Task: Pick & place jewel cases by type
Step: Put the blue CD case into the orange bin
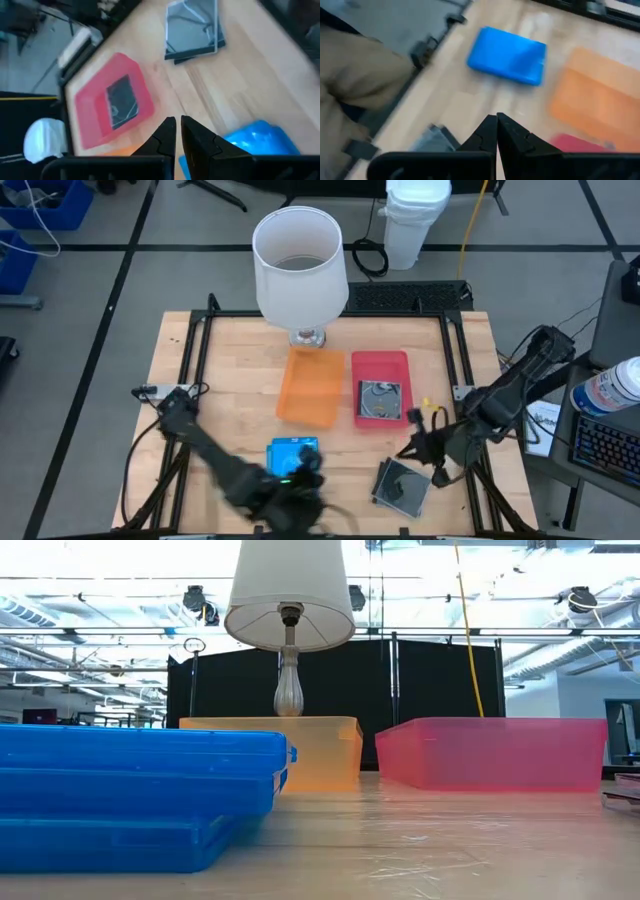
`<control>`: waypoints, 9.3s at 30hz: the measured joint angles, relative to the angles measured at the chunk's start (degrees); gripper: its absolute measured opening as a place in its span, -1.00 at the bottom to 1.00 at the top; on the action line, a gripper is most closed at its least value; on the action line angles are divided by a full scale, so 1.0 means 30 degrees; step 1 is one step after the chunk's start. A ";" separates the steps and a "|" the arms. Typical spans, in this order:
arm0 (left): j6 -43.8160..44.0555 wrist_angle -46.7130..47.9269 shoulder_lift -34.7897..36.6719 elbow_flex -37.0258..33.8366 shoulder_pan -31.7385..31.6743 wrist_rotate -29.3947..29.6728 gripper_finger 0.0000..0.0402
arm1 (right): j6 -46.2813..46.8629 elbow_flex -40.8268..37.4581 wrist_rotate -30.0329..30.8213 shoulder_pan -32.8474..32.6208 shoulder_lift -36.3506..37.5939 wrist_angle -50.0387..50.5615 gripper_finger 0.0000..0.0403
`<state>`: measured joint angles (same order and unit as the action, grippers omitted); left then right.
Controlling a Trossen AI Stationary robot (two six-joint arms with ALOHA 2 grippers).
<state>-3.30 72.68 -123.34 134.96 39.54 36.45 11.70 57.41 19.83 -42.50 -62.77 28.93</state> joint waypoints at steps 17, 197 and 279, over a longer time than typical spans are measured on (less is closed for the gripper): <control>0.8232 0.5241 1.0897 -0.5474 0.3745 0.6538 -0.83 | -0.6448 -0.5675 -0.1605 0.0440 -0.1296 -1.6508 -1.00; -1.2221 -3.4702 1.0116 -3.6370 0.1108 -0.2131 -0.37 | 2.0837 0.1968 -0.3205 0.5544 -1.7112 -1.7118 -0.42; -2.4790 -3.7515 1.0152 -3.2705 0.0233 1.1222 -0.84 | 1.8948 -0.4379 -0.1200 0.7919 -1.0373 -2.3008 -0.16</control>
<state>-77.67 -39.87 -92.88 36.84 40.24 70.12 68.55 44.27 16.23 -18.74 -93.89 -40.09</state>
